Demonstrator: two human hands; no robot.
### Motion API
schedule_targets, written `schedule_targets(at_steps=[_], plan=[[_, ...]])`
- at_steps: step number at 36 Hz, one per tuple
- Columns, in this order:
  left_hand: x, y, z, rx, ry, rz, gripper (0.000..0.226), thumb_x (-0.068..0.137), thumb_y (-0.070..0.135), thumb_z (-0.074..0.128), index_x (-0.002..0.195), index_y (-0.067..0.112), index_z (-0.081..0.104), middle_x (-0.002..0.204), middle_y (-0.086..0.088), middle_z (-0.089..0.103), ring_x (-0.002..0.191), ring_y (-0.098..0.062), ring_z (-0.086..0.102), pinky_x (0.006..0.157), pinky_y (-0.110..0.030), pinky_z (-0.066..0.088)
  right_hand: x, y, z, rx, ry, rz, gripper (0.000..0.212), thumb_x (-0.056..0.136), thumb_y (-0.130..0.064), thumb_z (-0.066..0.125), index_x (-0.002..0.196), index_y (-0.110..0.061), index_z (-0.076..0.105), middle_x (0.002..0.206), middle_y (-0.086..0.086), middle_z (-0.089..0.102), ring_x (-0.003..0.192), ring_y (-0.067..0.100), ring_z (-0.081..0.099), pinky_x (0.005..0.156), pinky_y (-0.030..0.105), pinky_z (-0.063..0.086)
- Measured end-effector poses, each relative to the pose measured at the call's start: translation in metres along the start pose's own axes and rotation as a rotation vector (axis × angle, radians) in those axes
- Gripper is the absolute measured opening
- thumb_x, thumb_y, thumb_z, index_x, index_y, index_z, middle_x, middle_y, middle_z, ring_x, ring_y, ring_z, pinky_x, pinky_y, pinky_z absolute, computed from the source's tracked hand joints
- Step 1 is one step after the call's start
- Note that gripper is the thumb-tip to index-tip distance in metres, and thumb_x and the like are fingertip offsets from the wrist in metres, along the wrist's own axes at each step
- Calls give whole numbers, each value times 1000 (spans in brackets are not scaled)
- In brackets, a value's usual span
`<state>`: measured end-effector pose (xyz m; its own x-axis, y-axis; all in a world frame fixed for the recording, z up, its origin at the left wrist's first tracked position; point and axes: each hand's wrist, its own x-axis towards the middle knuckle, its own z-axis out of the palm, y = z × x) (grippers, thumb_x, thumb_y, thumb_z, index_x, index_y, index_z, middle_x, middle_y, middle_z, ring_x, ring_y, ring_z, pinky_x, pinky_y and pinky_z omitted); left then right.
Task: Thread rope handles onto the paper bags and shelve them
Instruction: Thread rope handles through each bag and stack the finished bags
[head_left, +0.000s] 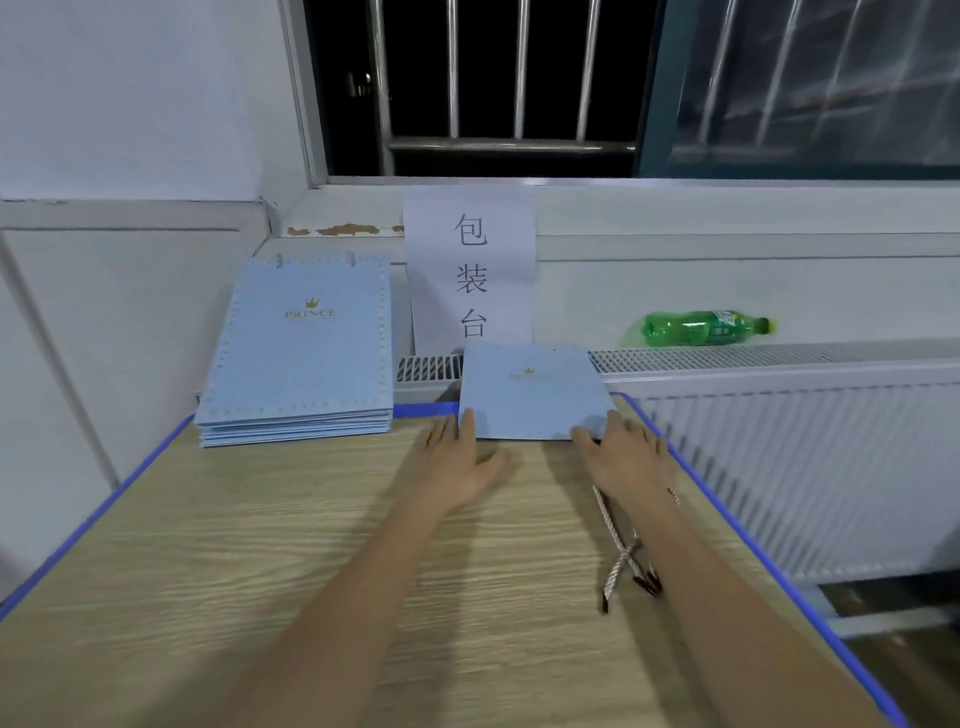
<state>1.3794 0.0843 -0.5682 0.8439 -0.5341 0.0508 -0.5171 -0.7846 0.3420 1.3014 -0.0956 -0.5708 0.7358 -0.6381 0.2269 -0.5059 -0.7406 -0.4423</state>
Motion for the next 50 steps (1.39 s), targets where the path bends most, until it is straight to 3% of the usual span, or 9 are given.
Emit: schedule_targets(at_steps=[6, 11, 15, 19, 26, 34, 41, 45, 50], plan=[[-8, -3, -2, -448, 254, 39, 46, 96, 38, 46, 137, 18, 45, 136, -3, 52, 120, -19, 49, 99, -34, 41, -7, -3, -13, 380, 148, -18, 42, 94, -27, 50, 130, -5, 50, 125, 17, 56, 108, 30, 52, 80, 30, 38], [-19, -3, -7, -792, 475, -77, 30, 94, 36, 52, 113, 19, 68, 105, -7, 69, 94, -23, 64, 85, -38, 49, -12, -13, -28, 745, 342, -20, 27, 93, -13, 54, 119, -5, 58, 122, 15, 49, 83, 17, 51, 74, 14, 34], [-31, 8, -20, -1015, 502, -24, 17, 95, 23, 52, 92, 26, 68, 96, 6, 66, 83, -6, 59, 81, -27, 47, -16, -21, -39, 1223, 438, 104, 20, 90, -2, 51, 103, -15, 58, 109, 7, 56, 80, 8, 62, 77, 32, 55], [-43, 19, -35, -1228, 476, 25, 12, 94, 12, 54, 88, 16, 63, 95, -2, 63, 67, 1, 64, 78, -29, 53, -19, -21, -54, 1465, 581, 160, 26, 91, 1, 43, 98, -20, 57, 82, 0, 57, 68, 9, 57, 61, 18, 51], [-67, 19, -62, -1408, 384, 99, 44, 92, 10, 58, 126, 25, 36, 113, -6, 57, 86, -10, 65, 61, -21, 55, -27, -17, -65, 1581, 599, 210, 35, 88, 2, 39, 91, -23, 64, 74, 3, 49, 57, 9, 42, 54, 22, 37], [-98, -37, -99, -1733, 540, -15, 38, 79, 11, 66, 115, 16, 55, 103, 2, 65, 91, -16, 63, 65, -28, 56, -35, -31, -60, 1506, 382, 187, 32, 92, 4, 40, 96, -14, 65, 80, -2, 56, 63, 7, 47, 49, 10, 40], [-137, -108, -124, -1274, 203, -56, 25, 83, 13, 61, 107, 22, 64, 99, -1, 73, 84, -15, 70, 65, -25, 53, -37, -43, -22, 1182, -38, 73, 35, 89, 6, 42, 78, -18, 66, 83, 13, 63, 78, 26, 58, 68, 28, 45], [-145, -121, -119, -1018, 209, -89, 26, 89, -5, 56, 92, 20, 61, 86, -3, 72, 65, -7, 70, 58, -25, 54, -51, -52, -14, 1021, -298, -79, 26, 87, 11, 46, 80, -8, 62, 73, 3, 58, 63, 10, 50, 46, 9, 39], [-144, -144, -96, -594, 124, -240, 21, 80, 27, 74, 90, 15, 61, 84, -7, 72, 69, -16, 67, 63, -34, 55, -51, -47, -10, 631, -355, -298, 30, 82, 6, 61, 71, -21, 62, 81, 7, 65, 73, 13, 58, 71, 20, 45]])
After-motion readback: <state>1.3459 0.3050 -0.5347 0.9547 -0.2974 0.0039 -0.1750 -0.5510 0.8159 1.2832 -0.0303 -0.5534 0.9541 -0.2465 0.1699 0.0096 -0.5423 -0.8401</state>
